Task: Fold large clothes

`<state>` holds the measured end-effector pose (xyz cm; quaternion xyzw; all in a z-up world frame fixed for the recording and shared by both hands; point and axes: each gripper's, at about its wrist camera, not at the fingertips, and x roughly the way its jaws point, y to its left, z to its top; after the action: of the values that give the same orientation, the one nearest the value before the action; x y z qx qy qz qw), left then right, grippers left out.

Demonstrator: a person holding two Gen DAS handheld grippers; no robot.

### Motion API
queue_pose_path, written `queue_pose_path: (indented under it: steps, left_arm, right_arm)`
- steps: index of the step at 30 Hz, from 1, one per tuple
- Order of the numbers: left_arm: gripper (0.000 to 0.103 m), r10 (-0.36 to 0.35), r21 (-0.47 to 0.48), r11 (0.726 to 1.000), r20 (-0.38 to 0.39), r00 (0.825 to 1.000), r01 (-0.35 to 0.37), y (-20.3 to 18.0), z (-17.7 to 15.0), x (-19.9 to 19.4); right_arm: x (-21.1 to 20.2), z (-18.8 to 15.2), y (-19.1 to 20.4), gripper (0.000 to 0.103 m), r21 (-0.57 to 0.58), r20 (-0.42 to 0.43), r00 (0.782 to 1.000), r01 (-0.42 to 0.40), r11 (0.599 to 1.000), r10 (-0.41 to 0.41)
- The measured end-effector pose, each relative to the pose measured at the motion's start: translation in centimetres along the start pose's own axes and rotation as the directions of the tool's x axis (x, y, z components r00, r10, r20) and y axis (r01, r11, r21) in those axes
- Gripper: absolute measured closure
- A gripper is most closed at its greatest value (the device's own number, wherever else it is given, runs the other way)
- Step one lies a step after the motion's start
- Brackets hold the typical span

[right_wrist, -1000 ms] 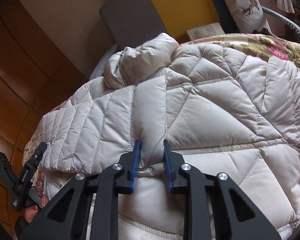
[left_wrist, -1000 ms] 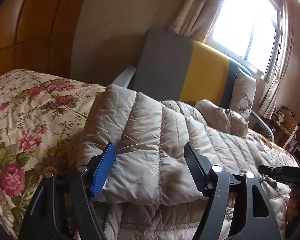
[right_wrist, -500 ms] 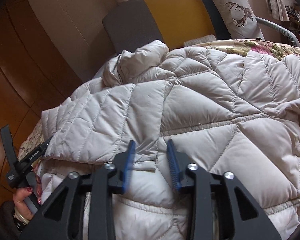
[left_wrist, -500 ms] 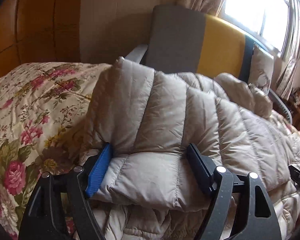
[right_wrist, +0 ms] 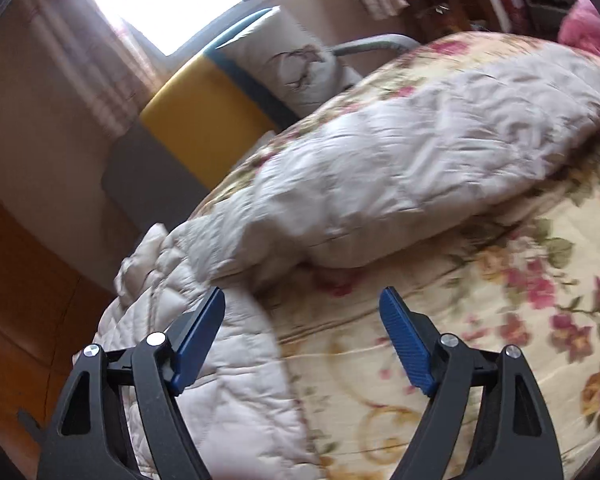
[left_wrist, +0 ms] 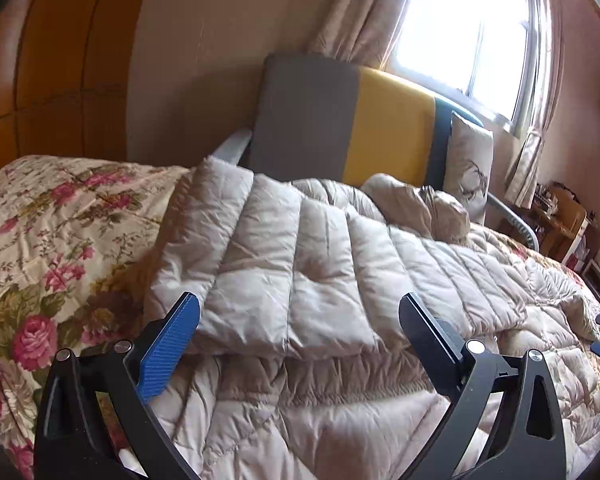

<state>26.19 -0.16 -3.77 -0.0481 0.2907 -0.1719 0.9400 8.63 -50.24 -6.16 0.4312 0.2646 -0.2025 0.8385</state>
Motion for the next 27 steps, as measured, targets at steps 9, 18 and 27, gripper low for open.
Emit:
queue_pose_path:
  steps: [9, 18, 27]
  left_arm:
    - [0.004, 0.036, -0.015, 0.999, -0.09, 0.995, -0.038, 0.1, -0.4, 1.8]
    - [0.004, 0.055, -0.004, 0.998, -0.112, 0.992, -0.056, -0.1, -0.6, 2.3]
    - [0.004, 0.052, -0.008, 0.999, -0.114, 0.992, -0.054, 0.0, -0.6, 2.4]
  right_arm:
    - [-4.2, 6.4, -11.4, 0.045, 0.242, 0.184, 0.974, 0.087, 0.966, -0.134]
    - [-5.2, 10.6, -16.3, 0.057, 0.381, 0.238, 0.953, 0.084, 0.921, -0.185]
    - [-5.7, 12.8, -10.6, 0.085, 0.2, 0.24, 0.919, 0.269, 0.942, -0.314]
